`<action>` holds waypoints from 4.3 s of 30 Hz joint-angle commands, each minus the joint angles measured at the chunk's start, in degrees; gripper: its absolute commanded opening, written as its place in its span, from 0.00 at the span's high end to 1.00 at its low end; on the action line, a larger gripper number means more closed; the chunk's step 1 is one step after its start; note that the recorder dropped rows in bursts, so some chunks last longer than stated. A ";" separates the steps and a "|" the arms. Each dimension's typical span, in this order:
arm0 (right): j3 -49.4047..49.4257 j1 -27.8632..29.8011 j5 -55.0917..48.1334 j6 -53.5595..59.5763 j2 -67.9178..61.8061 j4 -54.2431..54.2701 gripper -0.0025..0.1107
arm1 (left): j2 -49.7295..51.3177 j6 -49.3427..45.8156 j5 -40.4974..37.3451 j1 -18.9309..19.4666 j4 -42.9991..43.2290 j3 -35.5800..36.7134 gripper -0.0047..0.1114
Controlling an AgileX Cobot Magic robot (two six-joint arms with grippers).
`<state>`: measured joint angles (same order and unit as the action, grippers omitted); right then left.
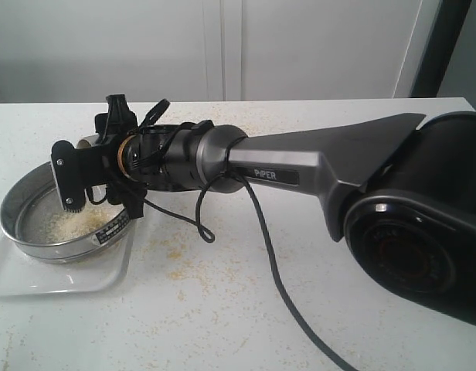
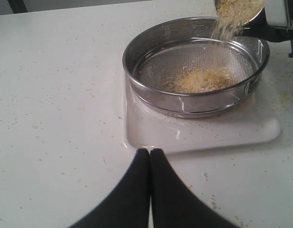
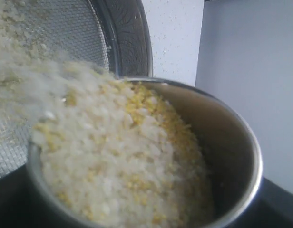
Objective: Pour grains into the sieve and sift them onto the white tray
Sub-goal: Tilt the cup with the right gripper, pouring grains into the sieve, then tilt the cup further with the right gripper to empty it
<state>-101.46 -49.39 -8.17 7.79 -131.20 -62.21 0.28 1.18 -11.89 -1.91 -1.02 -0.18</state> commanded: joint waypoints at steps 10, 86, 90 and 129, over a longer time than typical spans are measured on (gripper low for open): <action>-3.34 -0.88 -2.04 0.19 -0.32 -4.44 0.98 | -0.28 0.07 0.19 -0.11 -0.39 0.18 0.96; -3.34 -5.53 -15.96 -9.51 -0.32 -29.34 0.98 | -0.28 0.07 0.19 -0.11 -0.39 0.18 0.96; -3.34 -5.53 -16.73 -9.51 -0.32 -30.58 0.98 | -0.28 0.07 0.19 -0.11 -0.39 0.18 0.96; -3.23 -5.53 -17.10 1.09 -0.32 -37.74 0.98 | -0.28 0.07 0.19 -0.11 -0.39 0.18 0.96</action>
<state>-104.30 -54.84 -24.47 6.79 -132.00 -99.18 0.28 1.18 -11.89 -1.91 -1.02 -0.18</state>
